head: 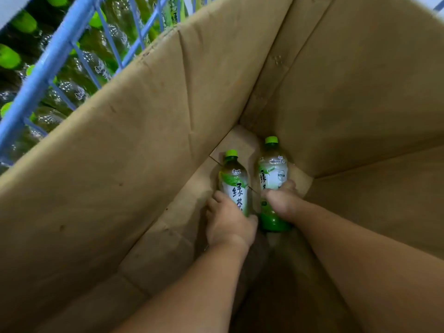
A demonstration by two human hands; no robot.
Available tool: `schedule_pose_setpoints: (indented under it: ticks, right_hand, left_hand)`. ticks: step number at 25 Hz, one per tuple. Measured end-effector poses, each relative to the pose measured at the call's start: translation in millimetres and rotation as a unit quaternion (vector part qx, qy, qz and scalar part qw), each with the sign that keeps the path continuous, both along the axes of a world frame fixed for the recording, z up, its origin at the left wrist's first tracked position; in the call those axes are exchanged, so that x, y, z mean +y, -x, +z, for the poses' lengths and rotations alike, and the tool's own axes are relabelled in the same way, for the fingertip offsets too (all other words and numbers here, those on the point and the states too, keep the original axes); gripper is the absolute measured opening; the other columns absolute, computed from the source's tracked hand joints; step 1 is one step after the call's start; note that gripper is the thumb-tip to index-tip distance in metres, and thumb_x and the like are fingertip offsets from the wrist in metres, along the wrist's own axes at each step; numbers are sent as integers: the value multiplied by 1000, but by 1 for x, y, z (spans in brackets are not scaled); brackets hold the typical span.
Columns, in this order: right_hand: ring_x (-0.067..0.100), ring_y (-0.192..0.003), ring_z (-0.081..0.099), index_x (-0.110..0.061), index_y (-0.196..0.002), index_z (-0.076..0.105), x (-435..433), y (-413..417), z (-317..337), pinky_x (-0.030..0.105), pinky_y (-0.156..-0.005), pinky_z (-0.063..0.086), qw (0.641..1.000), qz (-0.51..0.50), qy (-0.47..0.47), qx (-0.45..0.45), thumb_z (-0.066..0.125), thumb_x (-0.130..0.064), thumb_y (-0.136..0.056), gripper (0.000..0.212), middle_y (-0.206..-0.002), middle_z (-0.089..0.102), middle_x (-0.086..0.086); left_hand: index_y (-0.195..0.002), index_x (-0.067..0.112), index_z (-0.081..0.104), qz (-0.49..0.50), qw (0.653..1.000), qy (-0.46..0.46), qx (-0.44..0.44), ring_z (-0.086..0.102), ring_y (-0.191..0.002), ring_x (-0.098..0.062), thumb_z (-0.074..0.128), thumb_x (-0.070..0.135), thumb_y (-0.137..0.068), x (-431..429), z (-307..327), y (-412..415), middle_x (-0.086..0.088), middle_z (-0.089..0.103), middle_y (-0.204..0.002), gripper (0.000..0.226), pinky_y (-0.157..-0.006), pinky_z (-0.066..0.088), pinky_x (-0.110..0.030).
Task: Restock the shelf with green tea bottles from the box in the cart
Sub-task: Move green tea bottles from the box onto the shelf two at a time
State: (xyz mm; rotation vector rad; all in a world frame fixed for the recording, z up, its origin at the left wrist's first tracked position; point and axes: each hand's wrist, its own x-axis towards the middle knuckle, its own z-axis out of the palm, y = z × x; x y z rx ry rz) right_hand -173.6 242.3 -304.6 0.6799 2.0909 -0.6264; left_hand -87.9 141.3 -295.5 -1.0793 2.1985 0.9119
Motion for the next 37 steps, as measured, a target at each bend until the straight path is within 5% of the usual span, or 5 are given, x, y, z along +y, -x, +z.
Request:
schedule_pose_setpoints:
  ticks: [5,9,14,20,37]
  right_hand:
    - [38,-129,49,-5,-148,26,6,3,5,40,-106,43,997,68,-17,9,84,-53,-73,106,-143,47,19]
    - [30,-98,66,-6,-117,62,0,2,12,37,-85,56,999,20,-9,25,88,-35,-69,62,-111,66,14]
    - [24,-66,63,-12,-81,56,-10,-26,41,28,-57,53,988,-126,88,15,80,-15,-69,27,-80,61,8]
    - [33,-84,70,-8,-108,63,-21,-57,111,44,-78,61,966,-208,144,51,78,-16,-66,45,-99,69,14]
    - [25,-70,69,-11,-93,67,-19,-170,397,31,-57,53,952,-83,214,202,77,-22,-61,35,-82,71,10]
  left_hand:
    - [-108,17,45,55,995,-79,-10,62,-105,-31,89,36,-59,-21,-7,9,-6,59,-111,68,-91,54,-39]
    - [-112,17,46,-5,993,-111,-43,63,-99,-27,89,31,-61,-42,2,7,-4,61,-109,68,-85,54,-34]
    - [-123,11,46,-77,992,-85,-56,63,-103,-29,89,30,-58,-71,44,-2,-7,60,-115,80,-89,55,-37]
    - [-119,10,36,-43,994,-104,-14,61,-96,-26,87,24,-64,-95,119,-20,-4,56,-102,77,-82,52,-34]
    - [-100,32,32,26,965,-169,201,62,-82,-12,72,39,-68,-105,374,-148,3,59,-97,51,-60,48,-32]
